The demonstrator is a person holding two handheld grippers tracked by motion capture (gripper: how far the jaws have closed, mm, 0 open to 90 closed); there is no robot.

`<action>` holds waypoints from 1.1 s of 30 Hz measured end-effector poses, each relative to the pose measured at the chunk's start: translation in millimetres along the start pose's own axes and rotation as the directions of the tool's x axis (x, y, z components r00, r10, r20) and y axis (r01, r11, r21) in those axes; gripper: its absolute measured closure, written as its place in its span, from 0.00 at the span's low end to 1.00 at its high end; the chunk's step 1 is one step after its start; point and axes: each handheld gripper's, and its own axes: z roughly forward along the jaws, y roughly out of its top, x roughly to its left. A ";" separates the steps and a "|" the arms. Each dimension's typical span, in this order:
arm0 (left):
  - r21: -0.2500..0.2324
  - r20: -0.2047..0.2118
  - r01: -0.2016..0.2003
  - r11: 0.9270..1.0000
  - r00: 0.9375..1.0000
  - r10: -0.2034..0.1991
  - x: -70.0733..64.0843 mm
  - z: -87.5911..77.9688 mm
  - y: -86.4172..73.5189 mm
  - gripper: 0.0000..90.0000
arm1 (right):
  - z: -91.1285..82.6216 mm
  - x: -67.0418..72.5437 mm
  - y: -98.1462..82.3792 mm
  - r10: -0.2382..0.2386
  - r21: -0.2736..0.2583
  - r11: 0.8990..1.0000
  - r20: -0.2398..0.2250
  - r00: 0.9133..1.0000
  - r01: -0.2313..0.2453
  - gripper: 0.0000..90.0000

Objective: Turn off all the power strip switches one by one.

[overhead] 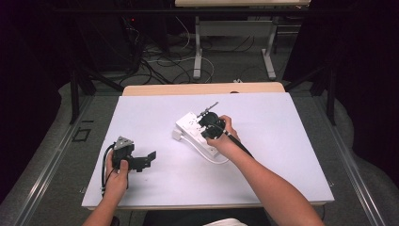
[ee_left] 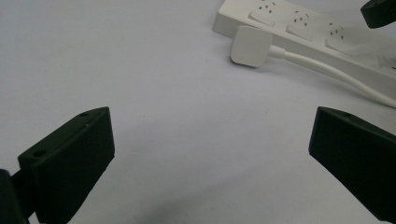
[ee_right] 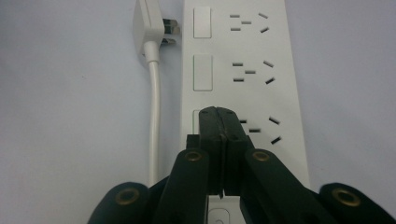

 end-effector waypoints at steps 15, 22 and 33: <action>-0.015 0.002 0.004 1.000 1.000 -0.004 0.4 0.1 -0.1 0.00 | 8.3 0.7 14.7 0.008 0.043 0.999 -0.008 1.000 -0.008 1.00; -0.015 0.001 0.008 1.000 1.000 -0.008 0.8 -0.5 0.1 0.00 | 21.5 2.0 15.3 0.034 -0.038 0.999 -0.018 0.999 -0.034 1.00; -0.020 -0.003 0.010 1.000 1.000 -0.010 1.6 -1.3 0.5 0.00 | 27.2 0.4 15.2 0.010 0.033 0.999 -0.010 1.000 -0.010 1.00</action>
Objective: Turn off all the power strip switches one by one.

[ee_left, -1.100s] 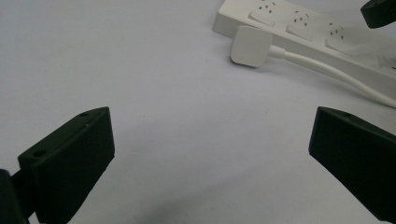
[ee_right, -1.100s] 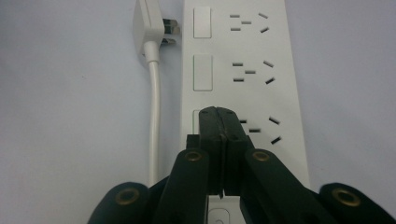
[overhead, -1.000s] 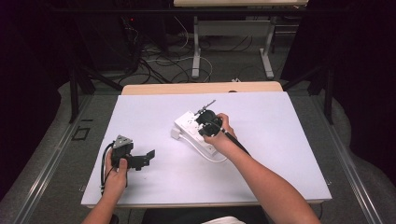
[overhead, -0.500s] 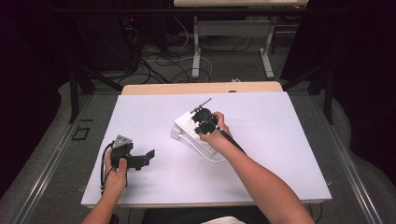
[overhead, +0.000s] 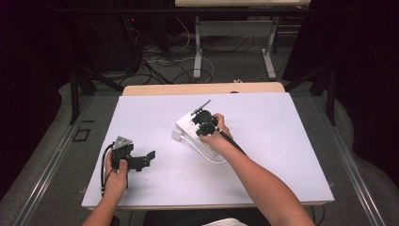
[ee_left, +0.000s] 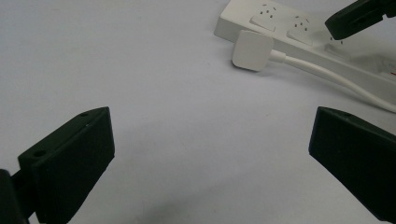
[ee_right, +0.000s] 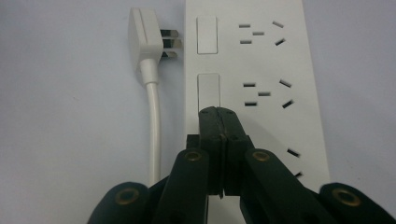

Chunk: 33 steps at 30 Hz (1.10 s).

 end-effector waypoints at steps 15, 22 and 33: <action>0.007 0.000 0.006 1.000 1.000 -0.006 1.9 -1.3 0.5 0.00 | 9.3 1.9 -2.9 0.029 -0.010 1.000 0.001 1.000 -0.029 1.00; -0.008 -0.009 0.020 1.000 1.000 -0.020 2.8 -0.3 -0.2 0.00 | 6.3 2.1 -3.2 0.023 0.035 0.999 0.010 1.000 -0.023 1.00; 0.001 -0.015 0.038 0.999 0.999 -0.038 7.3 -1.9 0.4 0.00 | 11.2 3.5 -4.1 0.026 -0.013 1.000 0.020 0.999 -0.026 1.00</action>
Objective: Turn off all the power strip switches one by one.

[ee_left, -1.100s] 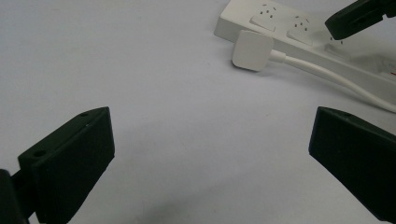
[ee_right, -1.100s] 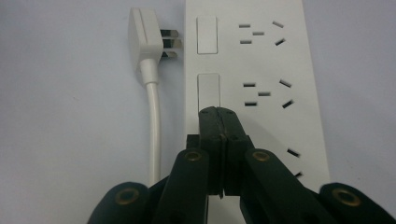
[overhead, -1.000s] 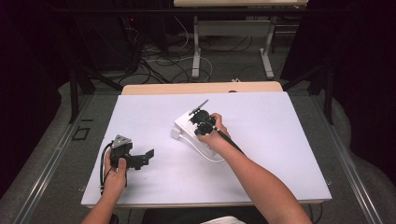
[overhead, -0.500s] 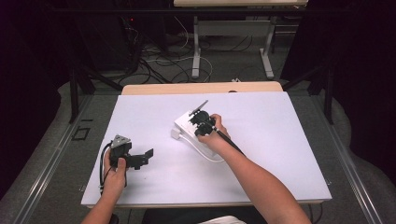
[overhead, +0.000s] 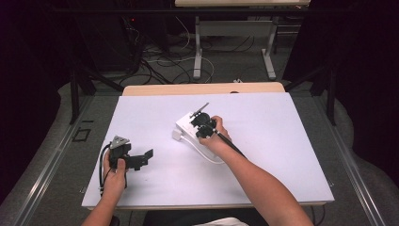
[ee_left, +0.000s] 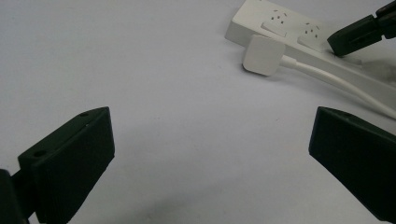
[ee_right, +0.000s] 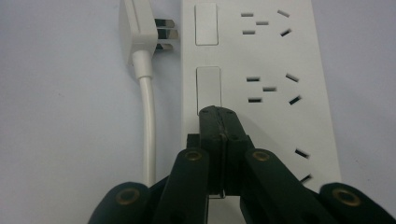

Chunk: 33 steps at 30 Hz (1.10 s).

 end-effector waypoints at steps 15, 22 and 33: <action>-0.025 -0.004 0.007 1.000 1.000 -0.007 1.0 -0.9 1.0 0.00 | -10.1 -9.7 18.3 0.039 -0.053 0.998 -0.032 0.999 -0.041 1.00; -0.023 -0.004 0.012 1.000 1.000 -0.013 1.7 -1.7 1.5 0.00 | -9.4 -12.2 28.7 0.040 -0.058 0.997 -0.020 0.999 -0.041 1.00; -0.024 -0.004 0.013 1.000 1.000 -0.013 2.1 -1.1 2.1 0.00 | -1.5 -14.0 30.3 0.044 -0.058 0.997 -0.013 0.999 -0.045 1.00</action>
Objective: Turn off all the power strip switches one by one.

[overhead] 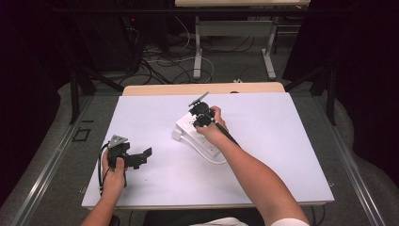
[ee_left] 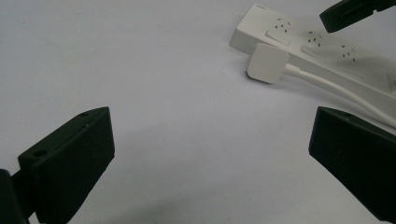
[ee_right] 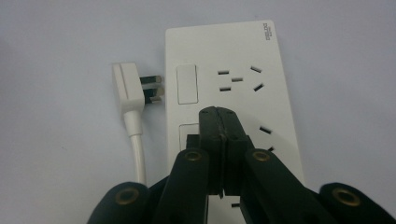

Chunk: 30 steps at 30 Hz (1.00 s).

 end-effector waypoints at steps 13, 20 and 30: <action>0.004 0.007 0.000 1.000 1.000 0.000 -0.5 -1.0 0.0 0.00 | 13.4 9.1 -1.1 -0.024 0.002 1.000 -0.013 1.000 0.024 1.00; 0.000 0.012 0.000 1.000 1.000 0.000 -0.5 -0.1 -0.1 0.00 | 16.3 16.6 -0.8 -0.036 -0.003 0.999 -0.012 0.999 0.036 1.00; -0.007 0.010 0.004 1.000 1.000 -0.004 0.4 -0.2 0.0 0.00 | 17.8 16.5 0.4 -0.032 0.016 0.999 -0.006 0.999 0.032 1.00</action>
